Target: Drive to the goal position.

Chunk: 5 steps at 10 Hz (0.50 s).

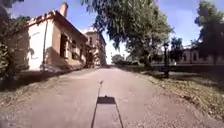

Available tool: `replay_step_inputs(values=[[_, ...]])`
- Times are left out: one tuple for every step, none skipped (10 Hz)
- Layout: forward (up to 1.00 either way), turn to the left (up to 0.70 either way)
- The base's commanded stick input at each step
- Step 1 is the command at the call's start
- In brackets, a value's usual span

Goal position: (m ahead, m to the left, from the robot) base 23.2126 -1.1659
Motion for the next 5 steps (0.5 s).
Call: replay_step_inputs(values=[[0.7, 0.0], [0.7, 0.0], [0.7, 0.0], [0.7, 0.0], [0.7, 0.0]])
